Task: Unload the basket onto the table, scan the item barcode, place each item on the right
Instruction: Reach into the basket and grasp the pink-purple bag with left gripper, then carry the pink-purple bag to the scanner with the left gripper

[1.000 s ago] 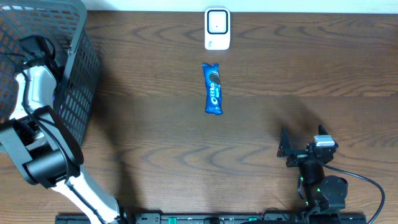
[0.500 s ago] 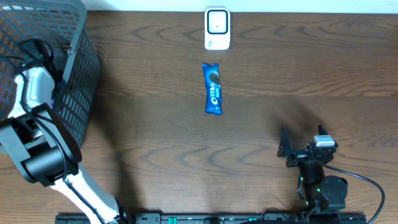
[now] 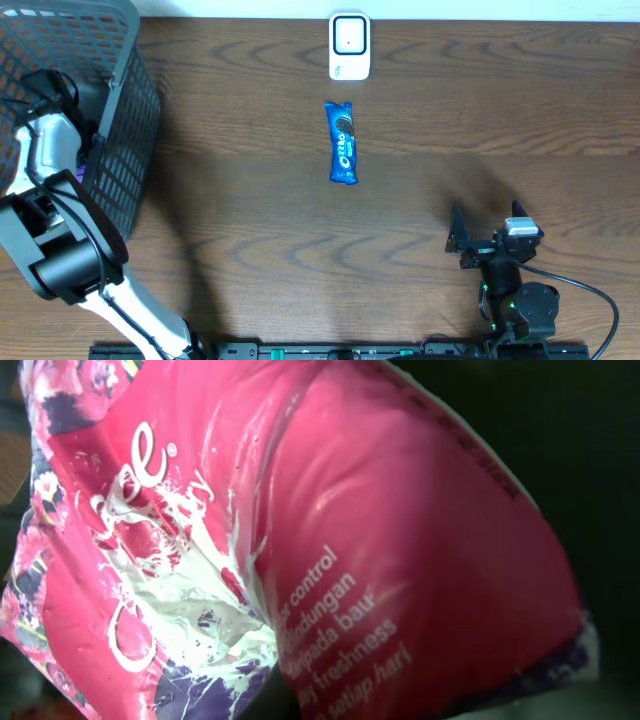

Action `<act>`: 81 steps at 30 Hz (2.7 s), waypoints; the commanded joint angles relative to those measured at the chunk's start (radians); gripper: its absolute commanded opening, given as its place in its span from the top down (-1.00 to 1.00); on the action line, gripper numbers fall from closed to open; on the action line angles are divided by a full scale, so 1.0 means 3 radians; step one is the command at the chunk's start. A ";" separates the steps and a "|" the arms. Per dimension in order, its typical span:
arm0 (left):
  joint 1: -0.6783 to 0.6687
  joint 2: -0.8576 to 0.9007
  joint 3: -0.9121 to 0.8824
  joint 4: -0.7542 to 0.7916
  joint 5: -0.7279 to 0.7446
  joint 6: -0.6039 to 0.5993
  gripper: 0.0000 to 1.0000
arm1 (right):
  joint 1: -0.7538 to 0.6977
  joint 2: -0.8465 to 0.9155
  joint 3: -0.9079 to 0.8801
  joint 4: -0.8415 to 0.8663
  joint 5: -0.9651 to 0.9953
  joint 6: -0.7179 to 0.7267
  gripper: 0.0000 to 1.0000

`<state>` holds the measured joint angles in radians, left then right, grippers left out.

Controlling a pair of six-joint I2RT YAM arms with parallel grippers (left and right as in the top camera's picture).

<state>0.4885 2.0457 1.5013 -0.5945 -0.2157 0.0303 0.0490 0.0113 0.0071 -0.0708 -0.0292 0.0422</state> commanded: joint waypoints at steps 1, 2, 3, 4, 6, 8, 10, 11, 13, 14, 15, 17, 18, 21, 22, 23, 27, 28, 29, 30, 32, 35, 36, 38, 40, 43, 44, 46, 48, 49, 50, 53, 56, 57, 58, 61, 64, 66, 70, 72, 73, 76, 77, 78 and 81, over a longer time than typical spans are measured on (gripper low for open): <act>0.0080 0.0098 -0.0209 -0.0174 -0.0020 -0.0029 0.86 | -0.0031 -0.0015 -0.0005 -0.0014 0.0004 0.0043 -0.98; 0.0074 0.0042 -0.0202 -0.0172 -0.0020 -0.0029 0.86 | -0.0031 -0.0015 -0.0005 -0.0014 0.0004 0.0043 -0.99; 0.0062 -0.0033 -0.0183 -0.0160 -0.0019 -0.0029 0.86 | -0.0031 -0.0015 -0.0005 -0.0014 0.0004 0.0043 -0.99; 0.0051 -0.0117 -0.0155 -0.0139 -0.0019 -0.0075 0.86 | -0.0031 -0.0015 -0.0005 -0.0014 0.0005 0.0043 -0.99; 0.0031 -0.0290 -0.0109 -0.0061 0.0025 -0.0360 0.86 | -0.0031 -0.0015 -0.0005 -0.0014 0.0004 0.0043 -0.99; 0.0027 -0.0542 -0.0093 0.0097 0.0306 -0.0542 0.86 | -0.0031 -0.0015 -0.0005 -0.0014 0.0004 0.0043 -0.99; 0.0028 -0.0829 -0.0093 0.0271 0.0704 -0.0584 0.86 | -0.0031 -0.0015 -0.0005 -0.0014 0.0004 0.0043 -0.99; 0.0028 -0.0968 -0.0093 0.0357 0.0879 -0.0582 0.85 | -0.0031 -0.0015 -0.0005 -0.0014 0.0004 0.0043 -0.99; 0.0024 -0.1254 -0.0093 0.0557 0.1161 -0.0585 0.86 | -0.0031 -0.0015 -0.0005 -0.0014 0.0004 0.0043 -0.99; 0.0018 -0.1389 -0.0093 0.0645 0.1265 -0.0593 0.85 | -0.0031 -0.0015 -0.0005 -0.0014 0.0004 0.0043 -0.99; 0.0014 -0.1535 -0.0093 0.0725 0.1349 -0.0636 0.85 | -0.0031 -0.0015 -0.0005 -0.0014 0.0004 0.0043 -0.99; -0.0001 -0.1807 -0.0093 0.0821 0.1420 -0.0819 0.86 | -0.0031 -0.0015 -0.0005 -0.0014 0.0004 0.0043 -0.99; -0.0014 -0.1929 -0.0093 0.0847 0.1423 -0.0910 0.85 | -0.0031 -0.0015 -0.0005 -0.0014 0.0004 0.0043 -0.99; -0.0069 -0.2303 -0.0093 0.0896 0.1486 -0.1161 0.85 | -0.0031 -0.0015 -0.0005 -0.0014 0.0004 0.0043 -0.98; -0.0108 -0.2426 -0.0093 0.0912 0.1541 -0.1273 0.86 | -0.0031 -0.0015 -0.0005 -0.0014 0.0004 0.0043 -0.99; -0.0149 -0.2515 -0.0093 0.0933 0.1591 -0.1385 0.86 | -0.0031 -0.0015 -0.0005 -0.0014 0.0004 0.0043 -0.99; -0.0557 -0.2768 -0.0093 0.1099 0.1924 -0.1886 0.86 | -0.0031 -0.0015 -0.0005 -0.0014 0.0004 0.0043 -0.99; -0.0694 -0.2781 -0.0093 0.1147 0.2015 -0.1919 0.85 | -0.0031 -0.0015 -0.0005 -0.0014 0.0004 0.0043 -0.99; -0.0866 -0.2782 -0.0093 0.1197 0.2111 -0.1916 0.86 | -0.0031 -0.0015 -0.0005 -0.0014 0.0004 0.0043 -0.98; -0.1119 -0.2768 -0.0094 0.1233 0.2169 -0.1914 0.86 | -0.0031 -0.0015 -0.0005 -0.0014 0.0004 0.0043 -0.99; -0.1530 -0.2715 -0.0094 0.1233 0.2163 -0.1863 0.85 | -0.0031 -0.0015 -0.0005 -0.0014 0.0004 0.0043 -0.99; -0.2176 -0.2542 -0.0094 0.1233 0.2135 -0.1661 0.85 | -0.0031 -0.0015 -0.0005 -0.0014 0.0004 0.0043 -0.99; -0.2394 -0.2458 -0.0094 0.1230 0.2055 -0.1647 0.85 | -0.0031 -0.0015 -0.0005 -0.0014 0.0004 0.0043 -0.99; -0.2743 -0.2295 -0.0094 0.1230 0.1825 -0.1645 0.86 | -0.0031 -0.0015 -0.0005 -0.0014 0.0004 0.0043 -0.99; -0.3048 -0.2107 -0.0094 0.1228 0.1536 -0.1635 0.86 | -0.0031 -0.0015 -0.0005 -0.0014 0.0005 0.0043 -0.99; -0.3371 -0.1855 -0.0094 0.1213 0.1150 -0.1639 0.85 | -0.0029 -0.0015 -0.0005 -0.0014 0.0004 0.0043 -0.99; -0.3461 -0.1771 -0.0094 0.1211 0.1076 -0.1643 0.86 | -0.0031 -0.0015 -0.0005 -0.0014 0.0004 0.0043 -0.98; -0.3651 -0.1578 -0.0094 0.1212 0.0922 -0.1717 0.86 | -0.0031 -0.0015 -0.0005 -0.0014 0.0004 0.0043 -0.99; -0.3839 -0.1356 -0.0094 0.1219 0.0721 -0.1815 0.85 | -0.0031 -0.0015 -0.0005 -0.0014 0.0004 0.0043 -0.99; -0.3929 -0.1223 -0.0094 0.1216 0.0619 -0.1798 0.85 | -0.0031 -0.0015 -0.0005 -0.0014 0.0004 0.0043 -0.98; -0.3978 -0.1142 -0.0094 0.1217 0.0615 -0.1734 0.85 | -0.0031 -0.0015 -0.0005 -0.0014 0.0004 0.0043 -0.99; -0.4115 -0.0863 -0.0094 0.1217 0.0615 -0.1308 0.85 | -0.0031 -0.0015 -0.0005 -0.0014 0.0004 0.0043 -0.99; -0.4218 -0.0579 -0.0094 0.1217 0.0614 -0.0754 0.85 | -0.0031 -0.0015 -0.0005 -0.0014 0.0004 0.0043 -0.99; -0.4232 -0.0500 -0.0094 0.1217 0.0614 -0.0615 0.85 | -0.0031 -0.0015 -0.0005 -0.0014 0.0004 0.0043 -0.99; -0.4237 -0.0443 -0.0094 0.1218 0.0614 -0.0515 0.85 | -0.0031 -0.0015 -0.0005 -0.0014 0.0005 0.0043 -0.98; -0.4232 -0.0280 -0.0094 0.1217 0.0615 -0.0231 0.85 | -0.0031 -0.0015 -0.0005 -0.0014 0.0004 0.0043 -0.99; -0.4232 -0.0187 -0.0094 0.1216 0.0615 0.0104 0.85 | -0.0031 -0.0015 -0.0005 -0.0014 0.0004 0.0043 -0.99; -0.4232 -0.0161 -0.0094 0.1216 0.0617 0.0253 0.85 | -0.0031 -0.0015 -0.0005 -0.0014 0.0004 0.0043 -0.99; -0.4232 -0.0153 -0.0094 0.1214 0.0823 0.0549 0.85 | -0.0031 -0.0015 -0.0005 -0.0014 0.0004 0.0043 -0.98; -0.4232 -0.0153 -0.0094 0.1212 0.1164 0.0673 0.85 | -0.0031 -0.0015 -0.0005 -0.0014 0.0004 0.0043 -0.98; -0.4232 -0.0148 -0.0094 0.1209 0.1253 0.0684 0.85 | -0.0031 -0.0015 -0.0005 -0.0014 0.0004 0.0043 -0.98; -0.4227 -0.0131 -0.0094 0.1198 0.1265 0.0692 0.85 | -0.0031 -0.0015 -0.0005 -0.0014 0.0004 0.0043 -0.99; -0.4217 -0.0127 -0.0094 0.1188 0.1268 0.0727 0.85 | -0.0029 -0.0015 -0.0005 -0.0014 0.0004 0.0043 -0.98; -0.4200 -0.0123 -0.0097 0.1179 0.1266 0.0773 0.85 | -0.0031 -0.0015 -0.0005 -0.0014 0.0004 0.0043 -0.99; -0.4117 -0.0122 -0.0098 0.1171 0.1269 0.0795 0.66 | -0.0031 -0.0015 -0.0005 -0.0014 0.0004 0.0043 -0.98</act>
<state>-0.7788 2.0022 1.4593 -0.2401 0.1413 0.2287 0.0490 0.0113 0.0071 -0.0708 -0.0288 0.0422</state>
